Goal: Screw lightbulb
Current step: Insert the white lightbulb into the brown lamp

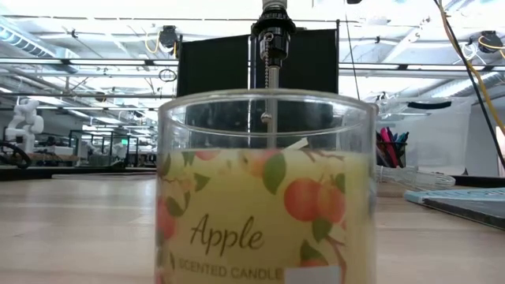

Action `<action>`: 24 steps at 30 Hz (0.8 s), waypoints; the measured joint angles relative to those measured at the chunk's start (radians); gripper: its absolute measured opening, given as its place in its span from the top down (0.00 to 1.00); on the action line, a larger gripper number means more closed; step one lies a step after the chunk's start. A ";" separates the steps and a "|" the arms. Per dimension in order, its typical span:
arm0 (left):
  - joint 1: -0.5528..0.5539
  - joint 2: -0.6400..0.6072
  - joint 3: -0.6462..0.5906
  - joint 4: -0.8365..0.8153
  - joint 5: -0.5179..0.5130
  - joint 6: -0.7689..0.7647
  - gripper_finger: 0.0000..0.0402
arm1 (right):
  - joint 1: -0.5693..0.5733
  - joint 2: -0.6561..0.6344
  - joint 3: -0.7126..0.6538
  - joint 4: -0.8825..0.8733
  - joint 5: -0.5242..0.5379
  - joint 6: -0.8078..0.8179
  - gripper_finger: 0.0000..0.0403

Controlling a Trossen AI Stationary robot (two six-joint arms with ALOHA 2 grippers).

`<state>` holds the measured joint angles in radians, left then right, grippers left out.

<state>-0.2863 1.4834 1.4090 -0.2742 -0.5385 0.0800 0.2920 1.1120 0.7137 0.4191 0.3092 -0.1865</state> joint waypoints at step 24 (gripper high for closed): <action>0.000 0.001 -0.001 -0.004 0.005 0.003 0.34 | 0.019 0.022 0.000 0.066 -0.054 -0.038 0.41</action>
<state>-0.2867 1.4841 1.4078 -0.2787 -0.5331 0.0834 0.3115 1.1343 0.7139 0.4855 0.2550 -0.2244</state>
